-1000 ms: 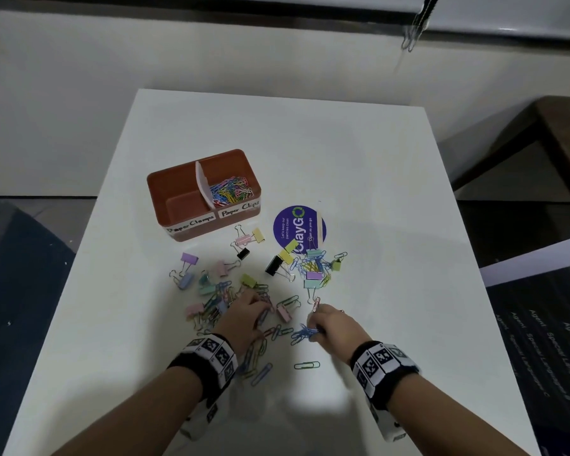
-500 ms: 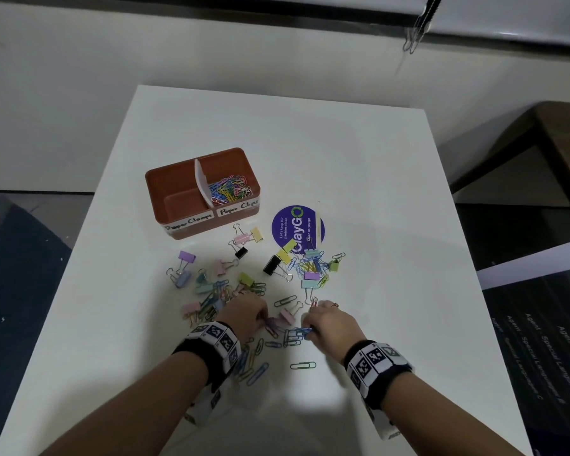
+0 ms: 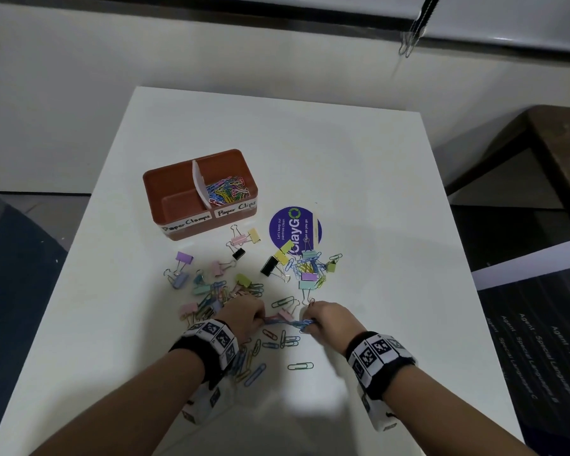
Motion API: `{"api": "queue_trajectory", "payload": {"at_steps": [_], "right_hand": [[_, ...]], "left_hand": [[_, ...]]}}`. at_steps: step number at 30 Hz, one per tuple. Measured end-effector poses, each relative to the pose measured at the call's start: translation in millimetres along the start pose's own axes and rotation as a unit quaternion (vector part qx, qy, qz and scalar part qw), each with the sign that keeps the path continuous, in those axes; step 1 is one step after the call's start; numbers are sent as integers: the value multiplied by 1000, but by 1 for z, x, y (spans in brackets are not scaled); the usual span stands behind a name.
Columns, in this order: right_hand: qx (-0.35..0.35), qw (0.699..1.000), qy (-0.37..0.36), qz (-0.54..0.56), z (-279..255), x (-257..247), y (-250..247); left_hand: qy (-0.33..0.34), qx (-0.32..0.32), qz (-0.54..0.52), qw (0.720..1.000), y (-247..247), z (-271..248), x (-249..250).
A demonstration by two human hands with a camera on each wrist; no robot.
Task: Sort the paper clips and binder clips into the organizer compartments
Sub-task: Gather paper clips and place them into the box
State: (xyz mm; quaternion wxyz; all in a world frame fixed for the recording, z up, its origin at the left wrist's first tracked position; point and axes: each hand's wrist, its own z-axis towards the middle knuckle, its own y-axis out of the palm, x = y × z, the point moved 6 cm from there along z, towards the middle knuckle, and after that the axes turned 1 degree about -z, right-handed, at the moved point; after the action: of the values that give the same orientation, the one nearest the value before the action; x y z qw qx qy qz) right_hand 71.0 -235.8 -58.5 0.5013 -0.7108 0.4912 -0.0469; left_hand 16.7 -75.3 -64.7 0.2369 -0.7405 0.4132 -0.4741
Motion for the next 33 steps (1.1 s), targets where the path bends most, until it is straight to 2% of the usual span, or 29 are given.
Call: {"api": "queue_trajectory", "payload": {"at_steps": [4,8,12,16,19,21,24,28,33], "right_hand": [[7,999,-7,38,-3,-11,-25],[16,996,-27,80,4,-28,-65],[75,994,-33,76,32,-51,-120],[153,984,-51,77,73,-84,-175],[181,977,-58,97,108,-109,-199],[191,974,-51,112,131,-121,-206],[203,973,-33,104,164,-129,-207],[189,974,-23,126,191,-127,-199],[201,960,-25,194,181,-109,-189]], "left_hand": [[8,48,-45,998,-19,-2,0],[16,110,-91,990,-59,-5,5],[30,205,-137,969,-119,-4,12],[-21,281,-188,941,-182,0,11],[-60,323,-237,914,-218,9,3],[-89,348,-227,905,-237,19,-7],[-137,355,-217,899,-251,35,-30],[-168,299,-200,918,-246,54,-55],[-124,274,-212,930,-231,49,-63]]}}
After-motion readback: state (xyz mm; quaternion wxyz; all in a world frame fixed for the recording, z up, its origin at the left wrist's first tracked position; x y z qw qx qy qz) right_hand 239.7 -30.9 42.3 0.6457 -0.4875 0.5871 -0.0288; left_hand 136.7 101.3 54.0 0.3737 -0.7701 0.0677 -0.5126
